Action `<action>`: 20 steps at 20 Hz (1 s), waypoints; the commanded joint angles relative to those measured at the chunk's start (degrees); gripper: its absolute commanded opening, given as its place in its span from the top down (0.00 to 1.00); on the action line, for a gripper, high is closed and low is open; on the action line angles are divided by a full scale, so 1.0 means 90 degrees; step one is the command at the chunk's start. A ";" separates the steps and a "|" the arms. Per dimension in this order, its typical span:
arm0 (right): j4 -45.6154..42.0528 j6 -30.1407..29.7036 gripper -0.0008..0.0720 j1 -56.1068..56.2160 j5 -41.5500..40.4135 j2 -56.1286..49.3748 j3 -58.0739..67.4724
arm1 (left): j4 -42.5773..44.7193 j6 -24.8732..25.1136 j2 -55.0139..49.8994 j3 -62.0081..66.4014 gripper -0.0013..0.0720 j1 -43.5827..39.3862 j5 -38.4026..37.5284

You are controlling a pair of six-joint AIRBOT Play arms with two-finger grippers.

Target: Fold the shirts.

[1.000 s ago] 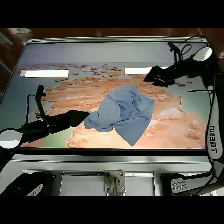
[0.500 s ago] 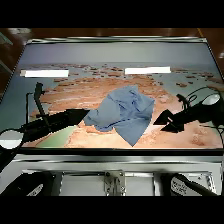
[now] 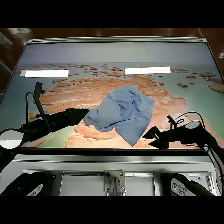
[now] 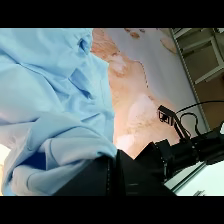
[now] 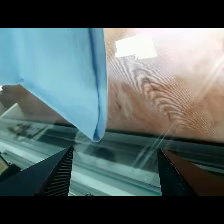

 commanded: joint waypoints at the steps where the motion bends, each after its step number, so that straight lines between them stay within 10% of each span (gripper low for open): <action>1: 0.0095 0.0469 0.11 0.0916 -0.1173 0.0010 -0.0097 | -0.0002 0.0007 -0.0005 0.0010 0.93 0.0000 0.0119; 14: 0.1270 0.0918 0.23 0.2450 -0.2341 0.0010 -0.0097 | -0.0002 -0.0012 -0.0005 0.0022 0.93 0.0000 0.0168; 18: 0.1637 0.0891 0.90 0.2810 -0.2538 0.0012 -0.0095 | -0.0002 -0.0010 -0.0005 0.0022 0.93 0.0000 0.0165; 20: 0.1702 0.0294 0.91 0.2752 -0.2268 0.0036 0.0061 | 0.0002 0.0049 0.0019 0.0024 0.93 0.0005 0.0168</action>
